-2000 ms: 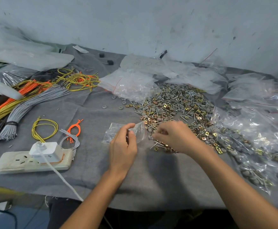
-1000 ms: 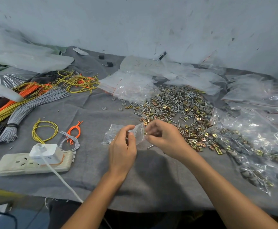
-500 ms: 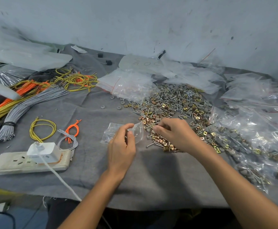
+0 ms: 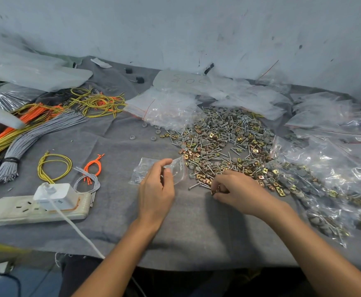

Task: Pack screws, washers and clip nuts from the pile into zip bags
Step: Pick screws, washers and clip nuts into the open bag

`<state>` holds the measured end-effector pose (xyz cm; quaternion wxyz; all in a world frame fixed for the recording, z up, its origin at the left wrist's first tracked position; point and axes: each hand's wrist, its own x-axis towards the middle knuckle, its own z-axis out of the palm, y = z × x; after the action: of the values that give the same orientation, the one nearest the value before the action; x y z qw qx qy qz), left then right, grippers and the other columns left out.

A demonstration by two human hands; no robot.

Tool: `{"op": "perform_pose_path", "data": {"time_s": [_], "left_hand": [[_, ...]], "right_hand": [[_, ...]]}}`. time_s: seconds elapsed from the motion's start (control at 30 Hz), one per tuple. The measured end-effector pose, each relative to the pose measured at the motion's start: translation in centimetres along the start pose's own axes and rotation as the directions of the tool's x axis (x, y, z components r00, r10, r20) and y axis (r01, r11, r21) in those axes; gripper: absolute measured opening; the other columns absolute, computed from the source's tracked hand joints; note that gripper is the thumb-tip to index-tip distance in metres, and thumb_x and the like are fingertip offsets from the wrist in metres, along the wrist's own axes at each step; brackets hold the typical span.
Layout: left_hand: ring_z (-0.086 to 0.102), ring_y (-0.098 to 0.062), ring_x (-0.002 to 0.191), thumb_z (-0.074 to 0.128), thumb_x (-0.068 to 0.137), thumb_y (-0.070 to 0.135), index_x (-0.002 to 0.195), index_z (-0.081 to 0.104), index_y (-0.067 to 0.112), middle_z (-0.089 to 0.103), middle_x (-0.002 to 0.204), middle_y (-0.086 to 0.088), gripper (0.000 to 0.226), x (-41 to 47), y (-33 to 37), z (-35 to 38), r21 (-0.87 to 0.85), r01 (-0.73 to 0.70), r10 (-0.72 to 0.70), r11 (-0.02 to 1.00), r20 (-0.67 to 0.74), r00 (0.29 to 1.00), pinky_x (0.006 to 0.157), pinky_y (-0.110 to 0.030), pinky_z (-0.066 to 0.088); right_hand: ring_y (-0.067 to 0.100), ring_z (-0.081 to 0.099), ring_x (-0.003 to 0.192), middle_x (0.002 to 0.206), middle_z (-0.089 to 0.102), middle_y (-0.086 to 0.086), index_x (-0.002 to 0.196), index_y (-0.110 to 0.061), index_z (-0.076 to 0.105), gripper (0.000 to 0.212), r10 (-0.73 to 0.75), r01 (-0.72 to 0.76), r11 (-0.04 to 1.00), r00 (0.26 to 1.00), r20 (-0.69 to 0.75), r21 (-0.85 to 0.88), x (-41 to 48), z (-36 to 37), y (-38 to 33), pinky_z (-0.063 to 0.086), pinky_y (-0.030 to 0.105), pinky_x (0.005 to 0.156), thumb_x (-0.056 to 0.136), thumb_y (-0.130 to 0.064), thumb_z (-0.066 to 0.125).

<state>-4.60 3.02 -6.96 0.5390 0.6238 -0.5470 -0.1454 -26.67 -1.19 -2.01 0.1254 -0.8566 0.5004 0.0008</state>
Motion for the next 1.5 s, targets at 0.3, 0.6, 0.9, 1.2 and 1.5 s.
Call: {"op": "perform_pose_path", "data": {"time_s": [0.3, 0.6, 0.9, 1.2, 1.5], "left_hand": [[0.055, -0.002, 0.080, 0.054, 0.100, 0.016, 0.118, 0.066, 0.023, 0.067, 0.095, 0.014, 0.023, 0.0, -0.1, 0.1, 0.010, 0.008, -0.008, 1.000, -0.007, 1.000, 0.071, -0.013, 0.037], [0.060, -0.003, 0.086, 0.049, 0.098, 0.025, 0.119, 0.066, 0.024, 0.069, 0.102, 0.015, 0.027, 0.0, -0.2, 0.1, 0.010, 0.008, -0.008, 1.000, -0.008, 1.000, 0.075, -0.003, 0.036], [0.060, -0.006, 0.085, 0.053, 0.100, 0.017, 0.119, 0.066, 0.024, 0.070, 0.100, 0.012, 0.024, 0.0, -0.2, 0.0, 0.012, 0.015, -0.015, 1.000, -0.010, 1.000, 0.073, -0.006, 0.036], [0.063, -0.007, 0.095, 0.050, 0.098, 0.024, 0.119, 0.066, 0.025, 0.067, 0.105, 0.016, 0.026, 0.0, -0.2, 0.2, -0.014, 0.015, -0.016, 1.000, -0.011, 1.000, 0.078, -0.017, 0.041], [0.062, -0.006, 0.092, 0.052, 0.099, 0.021, 0.119, 0.066, 0.025, 0.070, 0.103, 0.012, 0.025, 0.1, -0.5, 0.2, -0.003, 0.012, -0.012, 1.000, -0.003, 1.000, 0.077, -0.008, 0.039]], "right_hand": [[0.016, 0.056, 0.097, 0.100, 0.054, -0.010, 0.100, -0.031, 0.065, 0.007, 0.025, -0.025, 1.000, 0.996, -0.091, 0.003, 2.3, 0.0, -0.7, 0.051, 0.039, 0.081, 0.098, -0.032, 0.058], [0.021, 0.059, 0.102, 0.098, 0.054, -0.009, 0.101, -0.029, 0.064, 0.008, 0.009, -0.017, 0.998, 0.992, -0.128, -0.062, 5.0, 0.2, -1.3, 0.047, 0.036, 0.074, 0.097, -0.033, 0.059], [0.025, 0.059, 0.105, 0.107, 0.058, -0.002, 0.098, -0.025, 0.062, 0.014, -0.013, -0.009, 0.985, 0.992, -0.125, -0.170, 6.5, -0.1, -1.8, 0.037, 0.033, 0.067, 0.093, -0.037, 0.064], [0.028, 0.060, 0.101, 0.104, 0.063, 0.004, 0.100, -0.015, 0.067, 0.025, -0.072, 0.010, 0.965, 0.971, -0.228, -0.261, 6.1, 1.0, -2.1, 0.045, 0.035, 0.071, 0.100, -0.027, 0.045], [0.025, 0.060, 0.092, 0.097, 0.063, 0.001, 0.090, -0.020, 0.061, 0.011, -0.021, 0.003, 0.982, 0.995, -0.094, -0.187, 5.4, -0.2, -2.2, 0.052, 0.038, 0.076, 0.094, -0.026, 0.053]]}}
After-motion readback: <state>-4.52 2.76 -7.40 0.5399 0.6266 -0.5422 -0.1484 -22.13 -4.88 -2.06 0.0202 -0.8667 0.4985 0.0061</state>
